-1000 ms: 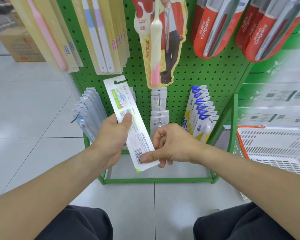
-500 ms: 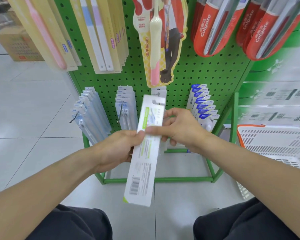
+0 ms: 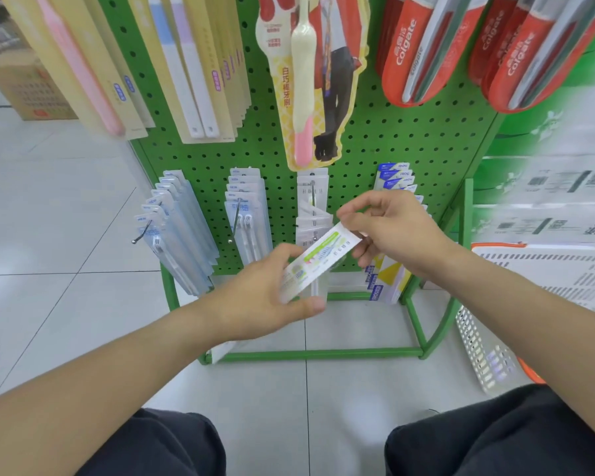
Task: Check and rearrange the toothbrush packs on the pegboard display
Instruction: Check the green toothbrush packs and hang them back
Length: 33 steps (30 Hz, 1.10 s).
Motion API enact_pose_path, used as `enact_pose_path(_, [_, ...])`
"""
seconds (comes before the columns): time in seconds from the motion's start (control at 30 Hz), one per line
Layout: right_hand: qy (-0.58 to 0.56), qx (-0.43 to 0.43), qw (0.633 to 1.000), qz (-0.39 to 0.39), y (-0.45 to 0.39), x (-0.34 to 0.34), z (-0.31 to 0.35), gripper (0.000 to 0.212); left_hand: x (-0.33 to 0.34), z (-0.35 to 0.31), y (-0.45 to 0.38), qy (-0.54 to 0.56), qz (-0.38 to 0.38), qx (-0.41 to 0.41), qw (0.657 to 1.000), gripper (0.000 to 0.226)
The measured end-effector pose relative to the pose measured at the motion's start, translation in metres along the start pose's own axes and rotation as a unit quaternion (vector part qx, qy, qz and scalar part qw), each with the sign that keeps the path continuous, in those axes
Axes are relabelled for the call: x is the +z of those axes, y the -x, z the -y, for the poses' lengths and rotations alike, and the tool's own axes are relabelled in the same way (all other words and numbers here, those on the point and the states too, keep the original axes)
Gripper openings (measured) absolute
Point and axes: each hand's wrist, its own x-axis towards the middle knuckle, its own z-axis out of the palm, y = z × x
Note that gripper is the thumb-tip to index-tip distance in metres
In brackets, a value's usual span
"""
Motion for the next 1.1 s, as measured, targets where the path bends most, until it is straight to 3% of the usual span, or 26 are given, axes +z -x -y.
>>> enact_pose_path(0.13, [-0.074,0.038,0.994,0.069,0.001,-0.004,0.003,0.030,0.008,0.000,-0.010,-0.097,0.080,-0.017,0.992,0.028])
enact_pose_path(0.23, [0.031,-0.012,0.993,0.112,0.001,-0.006,-0.004,0.015,0.008,0.007,-0.015,-0.047,0.071,-0.060,0.995,0.019])
enact_pose_path(0.37, [0.168,-0.082,0.978,0.090,-0.006,-0.009,-0.017,0.007,0.006,0.017,-0.024,0.044,0.049,-0.113,0.991,0.008])
enact_pose_path(0.47, [0.163,-0.088,0.978,0.093,-0.010,-0.006,-0.023,0.002,0.006,0.024,-0.028,0.066,0.034,-0.127,0.989,0.008])
enact_pose_path(0.6, [0.106,-0.115,0.987,0.036,-0.012,0.006,-0.024,0.019,0.006,0.027,-0.032,0.115,-0.011,-0.105,0.988,0.047])
enact_pose_path(0.73, [0.155,-0.140,0.978,-0.014,-0.016,0.016,-0.021,0.018,0.011,0.027,-0.039,0.112,-0.071,-0.088,0.987,0.023])
enact_pose_path(0.87, [0.182,-0.124,0.975,-0.018,-0.014,0.018,-0.014,0.016,0.014,0.026,-0.042,0.098,-0.114,-0.056,0.987,0.031])
enact_pose_path(1.1, [0.241,-0.111,0.964,-0.005,-0.013,0.015,-0.009,0.012,0.014,0.020,-0.045,0.125,-0.101,-0.054,0.986,0.042])
